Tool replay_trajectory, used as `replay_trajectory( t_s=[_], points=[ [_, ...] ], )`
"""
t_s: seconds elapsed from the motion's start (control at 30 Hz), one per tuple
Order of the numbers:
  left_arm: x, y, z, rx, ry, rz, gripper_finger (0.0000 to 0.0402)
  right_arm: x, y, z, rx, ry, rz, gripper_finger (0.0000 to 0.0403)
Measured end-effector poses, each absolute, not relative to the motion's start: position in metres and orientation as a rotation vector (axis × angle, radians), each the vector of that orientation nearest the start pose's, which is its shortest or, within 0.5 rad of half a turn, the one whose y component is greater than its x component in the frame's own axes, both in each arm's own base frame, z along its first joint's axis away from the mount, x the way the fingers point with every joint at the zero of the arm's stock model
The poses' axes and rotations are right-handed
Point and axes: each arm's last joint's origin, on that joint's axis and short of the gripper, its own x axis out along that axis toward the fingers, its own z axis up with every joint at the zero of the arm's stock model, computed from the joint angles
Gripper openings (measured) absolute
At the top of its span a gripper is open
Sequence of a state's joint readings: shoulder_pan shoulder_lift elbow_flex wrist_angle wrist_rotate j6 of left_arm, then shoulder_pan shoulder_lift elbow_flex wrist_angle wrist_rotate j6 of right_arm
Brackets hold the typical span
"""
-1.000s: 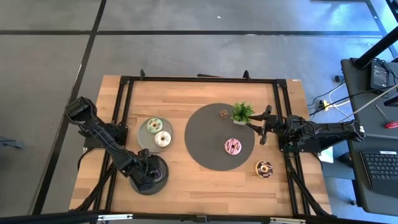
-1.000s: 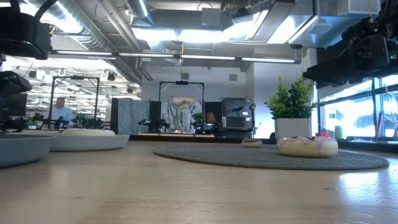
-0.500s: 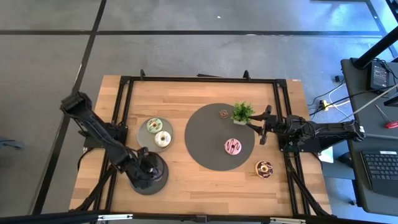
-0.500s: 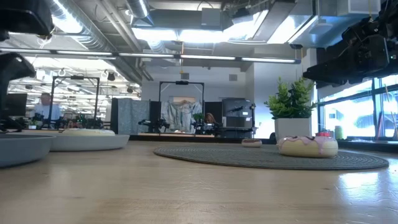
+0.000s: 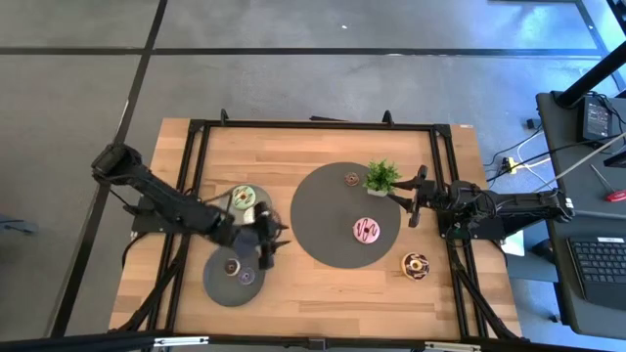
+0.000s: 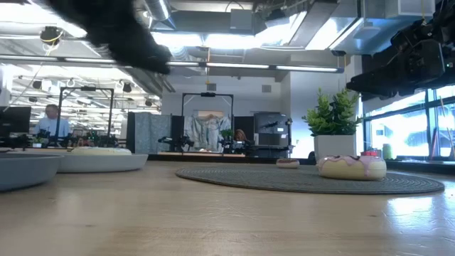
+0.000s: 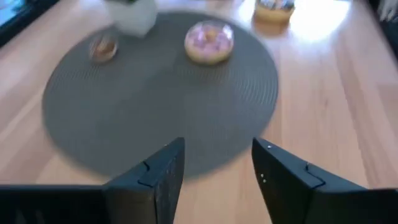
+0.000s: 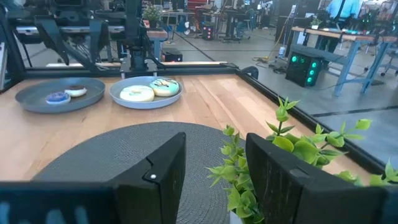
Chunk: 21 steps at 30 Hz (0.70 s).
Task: Pick & Place donuts
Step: Put the small brown donut on the dark gray plate
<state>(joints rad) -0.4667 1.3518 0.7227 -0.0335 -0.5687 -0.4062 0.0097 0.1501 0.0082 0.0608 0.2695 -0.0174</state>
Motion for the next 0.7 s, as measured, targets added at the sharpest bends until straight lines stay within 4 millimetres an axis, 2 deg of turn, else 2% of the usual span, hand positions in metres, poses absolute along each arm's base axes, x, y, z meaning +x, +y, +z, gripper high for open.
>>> replay_trajectory(
  t_s=[0.17,0.27,0.37,0.5,0.6,0.7],
  points=[
    [0.264,-0.079,0.211,-0.095,0.548,0.129,0.0183,0.106,-0.005,0.164,0.033,0.036,-0.211,0.0168],
    [0.267,-0.067,0.21,-0.079,0.568,0.123,0.0184,0.106,-0.002,0.175,-0.053,-0.035,-0.119,0.0168],
    [0.269,-0.058,0.211,-0.053,0.567,0.134,0.0183,0.105,-0.003,0.203,-0.083,-0.054,-0.159,0.0168],
    [0.271,-0.048,0.211,-0.035,0.567,0.162,0.0183,0.111,-0.005,0.24,-0.122,0.074,-0.228,0.0168],
    [0.272,-0.042,0.211,-0.038,0.571,0.185,0.0184,0.127,-0.007,0.268,-0.139,0.195,-0.283,0.0168],
    [0.273,-0.036,0.21,-0.043,0.573,0.205,0.0183,0.155,-0.011,0.287,-0.172,0.364,-0.35,0.0168]
  ],
)
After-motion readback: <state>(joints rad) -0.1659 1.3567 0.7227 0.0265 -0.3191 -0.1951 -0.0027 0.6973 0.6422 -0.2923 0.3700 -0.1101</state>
